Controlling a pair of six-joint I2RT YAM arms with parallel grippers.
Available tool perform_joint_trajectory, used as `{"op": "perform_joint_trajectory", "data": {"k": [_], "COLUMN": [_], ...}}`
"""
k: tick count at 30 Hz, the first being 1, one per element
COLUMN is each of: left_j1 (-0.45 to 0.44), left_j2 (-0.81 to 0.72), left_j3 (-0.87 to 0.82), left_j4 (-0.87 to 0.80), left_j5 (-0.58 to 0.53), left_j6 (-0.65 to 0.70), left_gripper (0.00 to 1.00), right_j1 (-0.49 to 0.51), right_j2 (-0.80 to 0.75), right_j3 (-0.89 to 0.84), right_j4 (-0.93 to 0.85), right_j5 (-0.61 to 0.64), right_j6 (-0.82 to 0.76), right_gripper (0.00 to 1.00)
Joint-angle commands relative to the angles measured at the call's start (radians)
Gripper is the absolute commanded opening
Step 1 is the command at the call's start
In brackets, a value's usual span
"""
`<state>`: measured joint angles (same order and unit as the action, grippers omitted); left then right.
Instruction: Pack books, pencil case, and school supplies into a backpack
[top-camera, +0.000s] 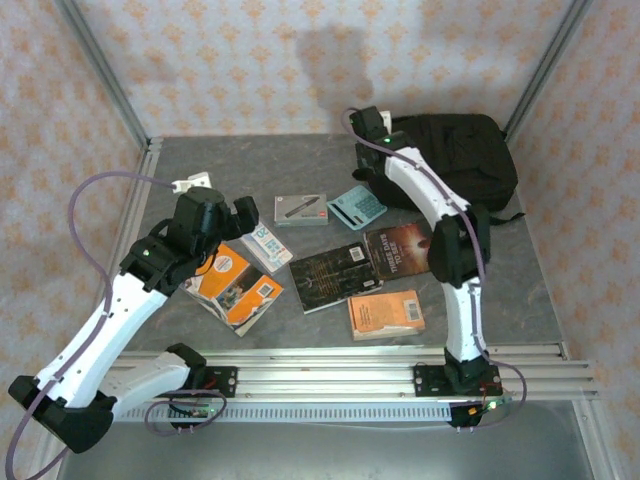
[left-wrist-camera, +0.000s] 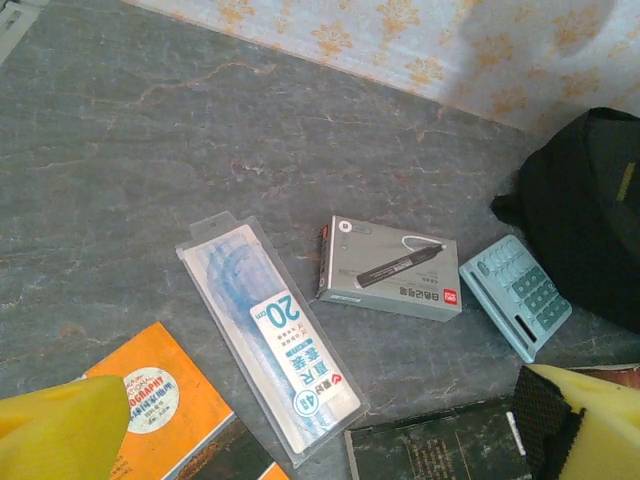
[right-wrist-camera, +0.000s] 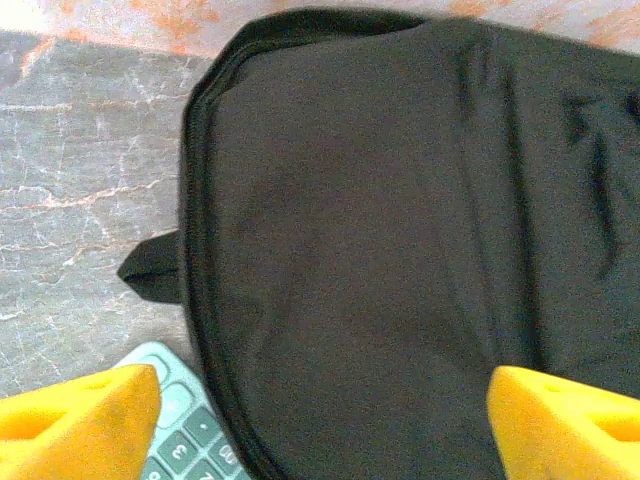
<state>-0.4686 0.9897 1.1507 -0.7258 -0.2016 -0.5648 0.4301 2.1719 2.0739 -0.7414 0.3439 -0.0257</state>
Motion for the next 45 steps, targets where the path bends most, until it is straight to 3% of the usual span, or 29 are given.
{"op": "perform_joint_trajectory", "data": {"k": [1,4,8,10,19,24,27,32,35,37,39,41,43,45], "left_j1": [0.002,0.000,-0.001,0.000,0.002,0.001,0.001,0.001,0.001,0.001,0.000,-0.001,-0.001,-0.001], "left_j2": [0.000,0.006,0.006,0.006,0.024,0.023,0.023,0.020,0.018,0.018,0.018,0.018,0.017,0.012], "left_j3": [-0.008,-0.006,-0.006,-0.009,-0.008,-0.009,-0.010,-0.014,-0.016,-0.016,-0.019,-0.018,-0.017,-0.016], "left_j4": [-0.006,-0.004,-0.003,0.000,-0.002,-0.007,-0.014,-0.014,-0.015,-0.015,-0.014,-0.015,-0.020,-0.024], "left_j5": [-0.018,-0.013,-0.015,-0.018,-0.041,-0.074,-0.104,-0.126,-0.133,-0.140,-0.149,-0.154,-0.166,-0.189], "left_j6": [-0.015,-0.011,-0.006,-0.005,0.006,0.019,0.012,0.017,0.020,0.022,0.022,0.024,0.023,0.025], "left_gripper": [0.99,0.99,0.98,0.98,0.97,0.98,0.98,0.98,0.98,0.98,0.98,0.98,0.98,0.98], "right_j1": [0.001,0.001,-0.004,-0.005,-0.007,-0.010,-0.008,0.023,0.042,0.082,0.156,0.204,0.220,0.230], "right_j2": [0.125,0.184,0.209,0.192,-0.056,-0.234,-0.328,-0.464,-0.532,-0.548,-0.554,-0.549,-0.542,-0.524], "right_j3": [0.145,0.170,0.172,0.169,0.119,-0.009,-0.066,-0.171,-0.220,-0.226,-0.240,-0.242,-0.223,-0.205], "right_j4": [-0.117,-0.112,-0.104,-0.095,-0.068,-0.066,-0.116,-0.197,-0.254,-0.305,-0.337,-0.372,-0.414,-0.434], "right_j5": [-0.071,-0.106,-0.066,-0.042,-0.006,0.002,-0.087,-0.080,-0.138,-0.075,0.112,0.209,0.165,0.028], "right_j6": [0.010,0.024,0.017,0.003,-0.028,0.002,0.005,0.011,0.011,-0.005,-0.034,-0.031,0.026,0.106], "right_gripper": [0.78,0.64,0.18,0.00,0.00,0.00,0.00,0.00,0.00,0.00,0.00,0.00,0.00,0.00]}}
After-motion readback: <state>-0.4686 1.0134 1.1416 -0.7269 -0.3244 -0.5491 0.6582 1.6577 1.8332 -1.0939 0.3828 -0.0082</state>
